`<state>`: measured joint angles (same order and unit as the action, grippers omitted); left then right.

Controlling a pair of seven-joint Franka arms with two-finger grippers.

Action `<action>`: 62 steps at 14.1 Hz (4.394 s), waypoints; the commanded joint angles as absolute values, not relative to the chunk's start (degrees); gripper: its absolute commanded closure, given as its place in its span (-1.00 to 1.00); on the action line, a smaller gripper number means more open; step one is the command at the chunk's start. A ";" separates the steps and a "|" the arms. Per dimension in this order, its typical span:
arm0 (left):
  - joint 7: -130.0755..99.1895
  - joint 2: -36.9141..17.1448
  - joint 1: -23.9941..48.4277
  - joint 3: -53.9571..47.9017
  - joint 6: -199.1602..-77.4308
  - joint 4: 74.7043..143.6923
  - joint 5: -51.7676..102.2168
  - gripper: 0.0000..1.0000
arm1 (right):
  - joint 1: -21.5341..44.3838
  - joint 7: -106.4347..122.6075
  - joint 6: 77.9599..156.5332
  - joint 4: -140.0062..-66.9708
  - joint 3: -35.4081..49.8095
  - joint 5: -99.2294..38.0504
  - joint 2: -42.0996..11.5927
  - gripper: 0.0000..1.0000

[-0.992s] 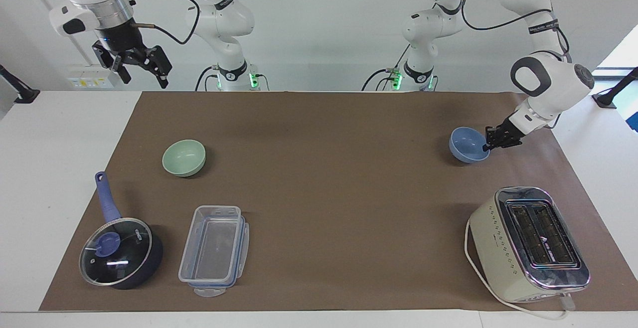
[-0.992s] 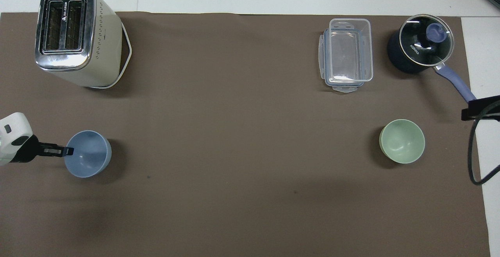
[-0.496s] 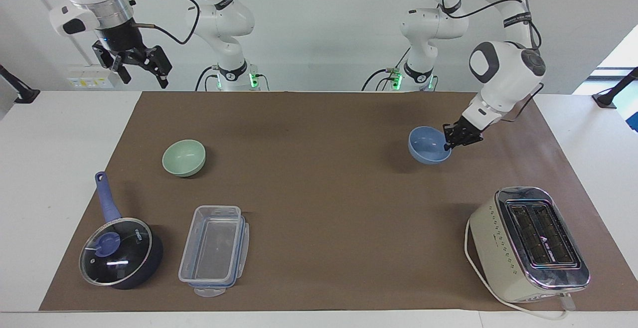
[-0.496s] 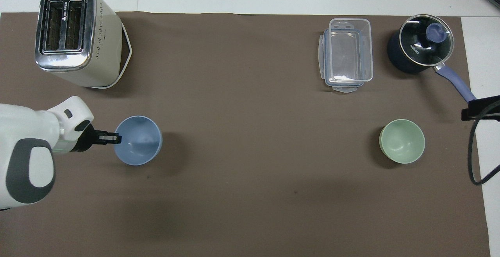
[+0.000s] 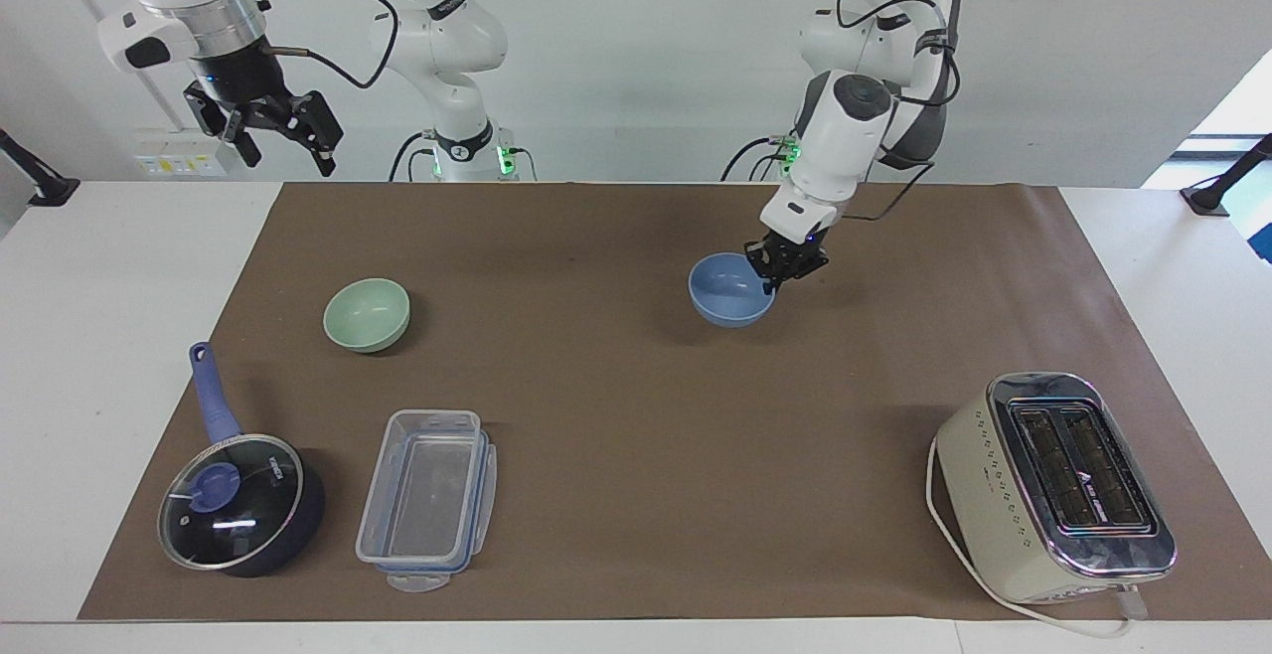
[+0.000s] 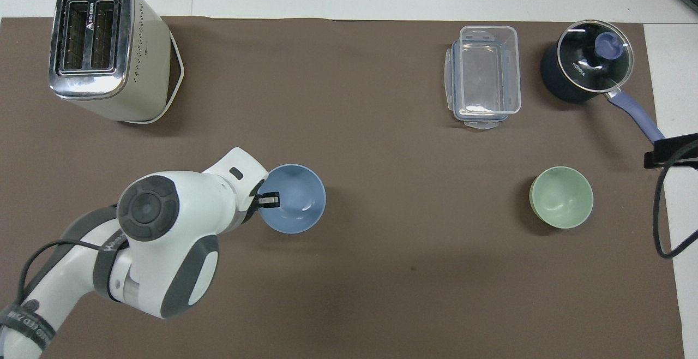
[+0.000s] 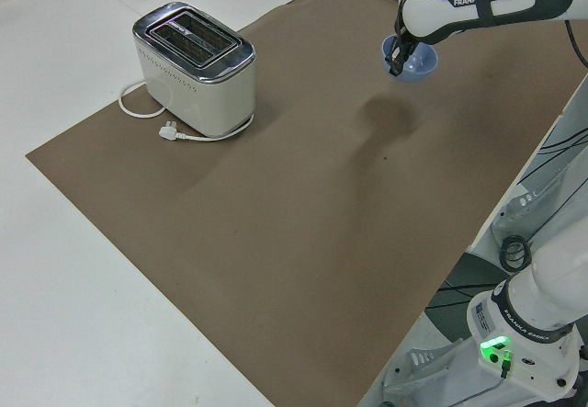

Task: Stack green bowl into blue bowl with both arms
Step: 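Grip the blue bowl rim and slide it toward the table center, then release the blue bowl and withdraw the left gripper to rest, then grasp the rim of the pale green bowl with the right gripper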

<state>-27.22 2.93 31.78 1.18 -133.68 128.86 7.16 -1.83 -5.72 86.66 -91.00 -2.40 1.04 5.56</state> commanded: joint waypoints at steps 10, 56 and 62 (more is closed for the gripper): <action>-38.32 -6.24 41.22 1.49 -137.73 125.95 5.89 0.31 | -2.20 -4.75 86.40 -91.06 -2.11 0.97 6.06 -1.00; 16.35 2.46 2.46 2.11 -95.01 96.68 -0.35 -1.00 | -12.75 31.99 128.58 -123.49 -1.76 0.44 -8.79 1.00; 16.35 2.46 1.67 2.20 -94.83 96.68 -0.35 -1.00 | -12.39 31.90 124.04 -119.81 -1.67 0.44 -8.27 1.00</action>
